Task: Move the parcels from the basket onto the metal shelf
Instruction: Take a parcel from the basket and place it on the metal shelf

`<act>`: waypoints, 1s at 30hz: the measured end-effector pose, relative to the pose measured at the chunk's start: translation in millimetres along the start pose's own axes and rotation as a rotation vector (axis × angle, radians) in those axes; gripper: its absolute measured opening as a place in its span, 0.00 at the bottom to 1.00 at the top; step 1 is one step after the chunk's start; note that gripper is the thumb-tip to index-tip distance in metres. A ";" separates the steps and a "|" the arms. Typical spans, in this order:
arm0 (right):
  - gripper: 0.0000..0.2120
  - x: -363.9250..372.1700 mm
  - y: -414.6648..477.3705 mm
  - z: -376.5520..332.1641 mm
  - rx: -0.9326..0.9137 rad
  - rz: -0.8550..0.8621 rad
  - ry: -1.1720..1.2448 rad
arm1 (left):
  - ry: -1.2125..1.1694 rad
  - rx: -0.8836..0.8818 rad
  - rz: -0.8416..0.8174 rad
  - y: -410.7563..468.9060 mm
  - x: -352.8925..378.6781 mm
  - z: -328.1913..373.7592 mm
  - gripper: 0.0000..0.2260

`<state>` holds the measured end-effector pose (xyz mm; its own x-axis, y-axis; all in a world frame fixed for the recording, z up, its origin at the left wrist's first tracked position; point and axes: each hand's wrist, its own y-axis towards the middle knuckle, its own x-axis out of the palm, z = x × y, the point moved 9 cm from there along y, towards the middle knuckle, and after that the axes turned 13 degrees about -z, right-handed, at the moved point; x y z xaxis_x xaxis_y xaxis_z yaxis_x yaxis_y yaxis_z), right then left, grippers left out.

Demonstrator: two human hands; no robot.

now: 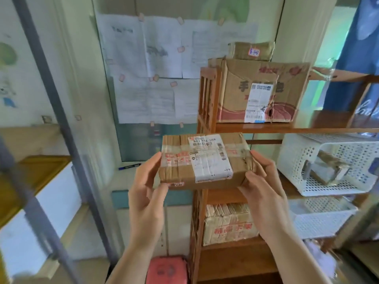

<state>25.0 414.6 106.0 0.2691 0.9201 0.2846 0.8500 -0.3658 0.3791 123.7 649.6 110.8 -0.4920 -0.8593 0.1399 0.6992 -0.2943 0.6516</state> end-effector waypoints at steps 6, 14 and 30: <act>0.14 71.2 -18.6 34.4 -0.024 -0.038 0.084 | -0.015 -0.052 0.250 -29.5 -79.1 14.4 0.09; 0.19 188.7 -19.4 41.8 -0.128 -0.126 -0.018 | -0.051 0.025 0.256 -42.0 -180.3 63.6 0.17; 0.26 355.5 -26.5 76.1 -0.245 -0.192 -0.016 | -0.055 0.062 0.025 -14.9 -375.0 113.9 0.15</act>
<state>132.6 762.0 130.1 0.1227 0.9771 0.1736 0.7524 -0.2057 0.6258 238.8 1023.9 133.5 -0.5037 -0.8414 0.1959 0.6786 -0.2451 0.6924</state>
